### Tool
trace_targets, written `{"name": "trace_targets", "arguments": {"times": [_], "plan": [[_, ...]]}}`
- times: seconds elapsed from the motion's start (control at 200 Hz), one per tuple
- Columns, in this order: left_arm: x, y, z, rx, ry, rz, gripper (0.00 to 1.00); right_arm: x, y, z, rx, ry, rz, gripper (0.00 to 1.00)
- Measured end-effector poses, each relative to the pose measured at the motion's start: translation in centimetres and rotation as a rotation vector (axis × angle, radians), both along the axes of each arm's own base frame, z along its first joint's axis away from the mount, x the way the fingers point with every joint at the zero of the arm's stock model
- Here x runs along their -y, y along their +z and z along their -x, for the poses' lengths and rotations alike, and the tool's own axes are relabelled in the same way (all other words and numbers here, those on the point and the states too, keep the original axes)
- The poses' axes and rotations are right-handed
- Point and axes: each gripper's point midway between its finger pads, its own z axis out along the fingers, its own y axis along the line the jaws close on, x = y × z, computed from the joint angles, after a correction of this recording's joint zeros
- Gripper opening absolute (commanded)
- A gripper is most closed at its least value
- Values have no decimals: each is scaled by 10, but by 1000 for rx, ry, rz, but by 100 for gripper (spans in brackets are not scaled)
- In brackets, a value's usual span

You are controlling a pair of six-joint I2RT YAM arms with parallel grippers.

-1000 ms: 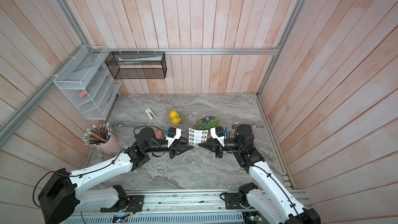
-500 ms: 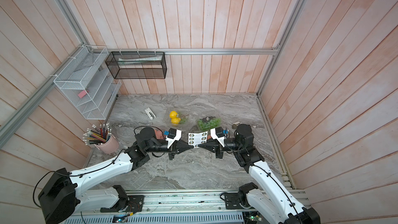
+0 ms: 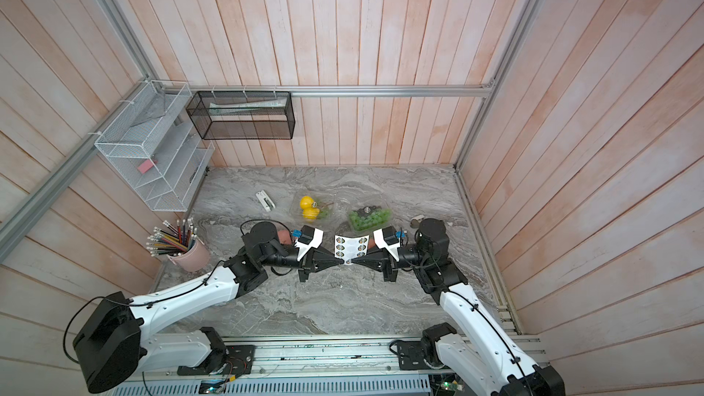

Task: Label fruit boxes
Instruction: Adjust the label sticker.

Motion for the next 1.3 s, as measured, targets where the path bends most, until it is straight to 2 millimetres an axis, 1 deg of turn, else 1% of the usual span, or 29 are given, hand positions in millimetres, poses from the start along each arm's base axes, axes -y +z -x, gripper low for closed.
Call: {"name": "trace_targets", "arguments": {"times": [0.205, 0.435, 0.665, 0.865, 0.995, 1.11, 1.19, 1.3], "plan": [[3, -4, 0, -9, -22, -5, 0, -1, -3, -1, -17, 10, 3, 0], [3, -1, 1, -12, -28, 2, 0, -1, -3, -3, -4, 1, -2, 0], [5, 0, -5, -15, -1, 15, 0, -1, -3, -4, 5, -7, -10, 0], [7, 1, -9, -30, 5, 25, 0, -2, -3, -11, 14, -44, -10, 0], [7, 2, -11, -44, 18, 26, 0, -2, -3, -19, 23, -92, -8, 0], [7, 4, -14, -50, 38, 31, 0, -1, -2, -28, 37, -157, -5, 15], [5, 10, -16, -38, 67, 50, 0, 1, -5, -34, 33, -208, 4, 24], [1, 21, -20, -18, 116, 85, 0, 5, -9, -43, 33, -293, 22, 30]]}}
